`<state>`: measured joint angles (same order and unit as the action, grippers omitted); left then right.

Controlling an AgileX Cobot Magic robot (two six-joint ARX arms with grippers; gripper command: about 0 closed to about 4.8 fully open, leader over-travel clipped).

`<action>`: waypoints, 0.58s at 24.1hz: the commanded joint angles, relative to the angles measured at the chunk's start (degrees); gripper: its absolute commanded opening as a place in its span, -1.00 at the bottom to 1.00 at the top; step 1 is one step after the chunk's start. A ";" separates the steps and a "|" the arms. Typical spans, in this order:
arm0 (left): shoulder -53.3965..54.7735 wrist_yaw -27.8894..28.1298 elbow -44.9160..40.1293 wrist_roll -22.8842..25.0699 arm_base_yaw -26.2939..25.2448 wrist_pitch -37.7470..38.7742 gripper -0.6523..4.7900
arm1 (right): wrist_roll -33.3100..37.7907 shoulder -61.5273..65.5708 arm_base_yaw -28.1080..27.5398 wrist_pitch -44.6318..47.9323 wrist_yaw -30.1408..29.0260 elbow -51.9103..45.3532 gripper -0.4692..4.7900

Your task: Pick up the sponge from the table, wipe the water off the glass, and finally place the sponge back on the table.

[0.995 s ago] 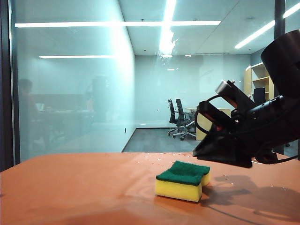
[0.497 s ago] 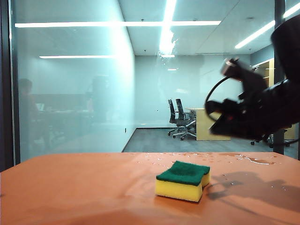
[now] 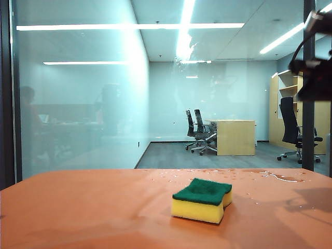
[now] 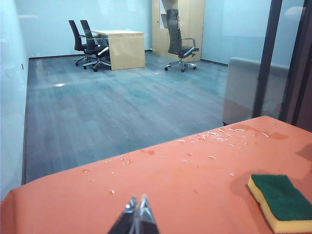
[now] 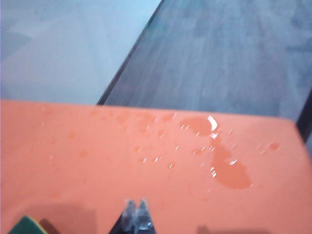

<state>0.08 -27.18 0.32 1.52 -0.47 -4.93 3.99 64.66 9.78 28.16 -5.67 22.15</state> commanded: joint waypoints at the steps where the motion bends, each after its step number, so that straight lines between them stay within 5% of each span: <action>1: 0.07 1.51 0.22 0.02 0.00 -0.33 -0.78 | -0.17 -8.20 -0.02 -1.29 5.49 -4.07 -0.84; 14: 0.07 17.18 0.22 0.07 0.00 -0.22 -0.78 | -0.85 -26.75 -0.04 -15.04 8.70 -9.88 -0.84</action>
<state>0.05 -12.05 0.32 1.52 -0.47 -4.91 3.53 38.85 9.76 14.74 2.87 12.12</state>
